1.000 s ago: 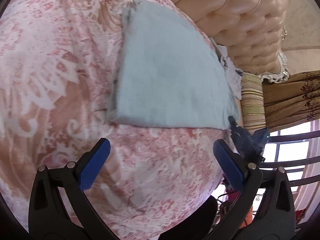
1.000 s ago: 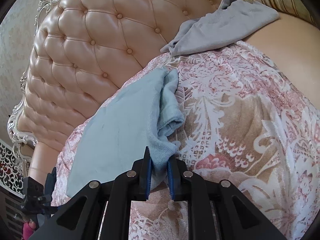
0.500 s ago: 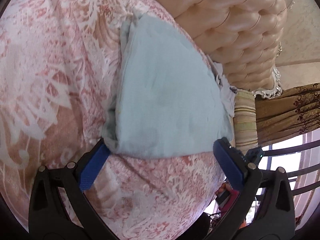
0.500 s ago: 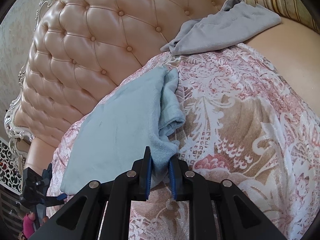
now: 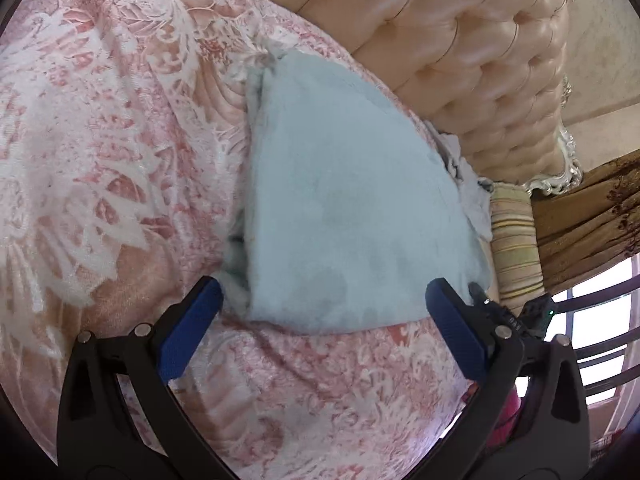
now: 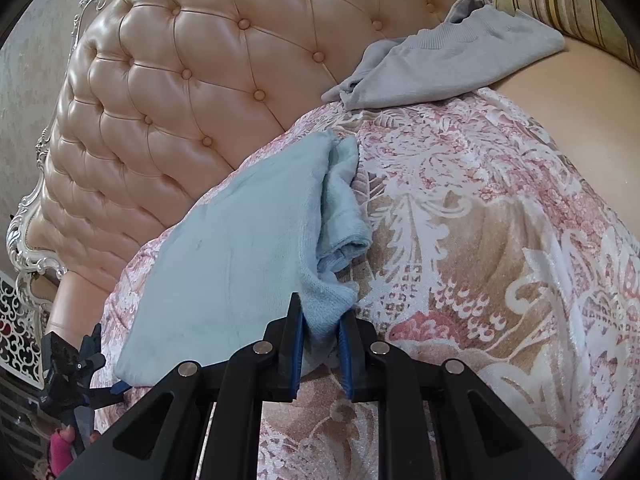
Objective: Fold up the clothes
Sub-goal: 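Close the left tool on the shirt edge beside the right tool, then lift the folded shirt with both tools and carry it along the bed, then lower the shirt onto the bedspread and open both tools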
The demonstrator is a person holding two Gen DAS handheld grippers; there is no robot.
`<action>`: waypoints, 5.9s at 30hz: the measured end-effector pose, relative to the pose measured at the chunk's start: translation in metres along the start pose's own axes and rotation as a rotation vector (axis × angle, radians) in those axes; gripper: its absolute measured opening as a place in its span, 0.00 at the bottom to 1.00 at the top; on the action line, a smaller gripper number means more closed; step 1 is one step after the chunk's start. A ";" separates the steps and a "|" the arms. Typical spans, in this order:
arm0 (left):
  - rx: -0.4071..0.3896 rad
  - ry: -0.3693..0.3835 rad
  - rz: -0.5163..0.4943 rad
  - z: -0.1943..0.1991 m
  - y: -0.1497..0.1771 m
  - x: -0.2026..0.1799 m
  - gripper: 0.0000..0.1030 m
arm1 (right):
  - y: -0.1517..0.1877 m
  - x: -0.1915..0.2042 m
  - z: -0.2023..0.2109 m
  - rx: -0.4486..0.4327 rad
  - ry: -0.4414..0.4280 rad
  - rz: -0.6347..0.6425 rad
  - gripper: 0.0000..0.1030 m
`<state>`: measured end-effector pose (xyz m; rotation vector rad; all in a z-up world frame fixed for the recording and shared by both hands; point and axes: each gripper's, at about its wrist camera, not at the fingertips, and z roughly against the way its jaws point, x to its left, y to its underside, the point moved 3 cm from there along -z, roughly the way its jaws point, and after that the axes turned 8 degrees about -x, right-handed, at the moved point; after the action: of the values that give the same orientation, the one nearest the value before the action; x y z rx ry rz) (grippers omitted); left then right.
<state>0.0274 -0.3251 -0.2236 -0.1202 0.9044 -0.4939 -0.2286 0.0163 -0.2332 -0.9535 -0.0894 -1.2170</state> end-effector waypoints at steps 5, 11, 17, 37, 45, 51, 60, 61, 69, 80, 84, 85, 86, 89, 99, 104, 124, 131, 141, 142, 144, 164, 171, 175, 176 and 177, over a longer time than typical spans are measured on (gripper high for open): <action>-0.024 -0.037 -0.004 0.001 -0.004 0.000 0.73 | -0.001 0.002 -0.001 0.011 0.012 0.022 0.17; -0.038 -0.074 0.001 0.010 -0.004 0.011 0.33 | -0.001 0.002 -0.002 0.012 0.027 0.022 0.17; -0.075 -0.170 -0.105 0.024 0.001 -0.005 0.28 | -0.001 0.002 -0.003 0.015 0.029 0.020 0.17; -0.030 -0.200 -0.081 0.016 -0.005 0.007 0.15 | 0.000 0.002 -0.003 0.018 0.025 0.002 0.16; -0.049 -0.131 -0.069 0.017 -0.003 0.012 0.10 | -0.001 0.006 -0.004 0.041 0.054 0.018 0.17; -0.050 -0.116 -0.067 0.019 -0.002 0.012 0.09 | 0.000 0.008 -0.004 0.041 0.077 0.017 0.18; -0.107 -0.094 -0.089 0.031 -0.009 0.000 0.08 | -0.007 0.024 0.010 -0.030 0.067 0.077 0.09; -0.115 -0.094 -0.101 0.034 -0.012 -0.004 0.08 | -0.010 0.026 0.014 -0.045 0.058 0.079 0.09; -0.165 -0.050 -0.135 0.052 -0.044 -0.038 0.08 | -0.042 0.065 0.029 -0.082 0.021 0.158 0.09; -0.281 0.079 -0.152 0.122 -0.110 -0.093 0.08 | -0.112 0.162 0.065 -0.163 -0.077 0.285 0.09; -0.328 0.124 -0.139 0.168 -0.122 -0.091 0.08 | -0.125 0.210 0.084 -0.188 -0.129 0.332 0.08; -0.337 0.133 -0.133 0.179 -0.123 -0.089 0.08 | -0.126 0.224 0.089 -0.194 -0.142 0.343 0.07; -0.348 0.143 -0.126 0.191 -0.123 -0.086 0.08 | -0.127 0.237 0.093 -0.199 -0.155 0.355 0.05; -0.387 0.157 -0.112 0.231 -0.120 -0.073 0.08 | -0.121 0.276 0.101 -0.198 -0.190 0.394 0.05; -0.394 0.077 -0.062 0.282 -0.079 0.004 0.08 | -0.058 0.335 0.074 -0.116 -0.217 0.425 0.05; -0.384 0.082 -0.027 0.288 -0.051 0.035 0.08 | -0.017 0.295 0.067 -0.087 -0.215 0.345 0.05; -0.558 0.157 0.032 0.391 -0.117 0.050 0.08 | -0.047 0.458 0.066 -0.157 -0.390 0.466 0.04; -0.732 0.058 0.057 0.511 -0.139 0.099 0.08 | -0.021 0.576 0.017 -0.103 -0.567 0.477 0.04; -0.864 -0.108 0.113 0.599 -0.118 0.177 0.08 | 0.068 0.704 -0.072 0.044 -0.773 0.482 0.04; -0.860 -0.125 0.108 0.595 -0.108 0.179 0.08 | 0.076 0.705 -0.077 0.053 -0.784 0.477 0.04; -0.848 -0.166 0.093 0.582 -0.085 0.183 0.08 | 0.090 0.695 -0.089 0.063 -0.785 0.465 0.04; -0.683 -0.368 0.377 0.449 0.060 0.280 0.09 | 0.185 0.533 -0.233 0.365 -0.460 0.415 0.18; -0.674 -0.449 0.422 0.454 0.076 0.289 1.00 | 0.176 0.476 -0.223 0.364 -0.363 0.351 0.58; -0.760 -0.541 0.339 0.469 0.067 0.263 1.00 | 0.157 0.477 -0.194 0.287 -0.415 0.379 0.59; -0.763 -0.546 0.304 0.468 0.057 0.254 1.00 | 0.156 0.483 -0.186 0.276 -0.453 0.393 0.59; -0.750 -0.554 0.258 0.462 0.041 0.244 1.00 | 0.159 0.492 -0.180 0.270 -0.489 0.410 0.59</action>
<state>0.5274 -0.4491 -0.1268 -0.7744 0.5050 0.1445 0.0199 -0.4680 -0.1758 -0.9547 -0.4150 -0.5610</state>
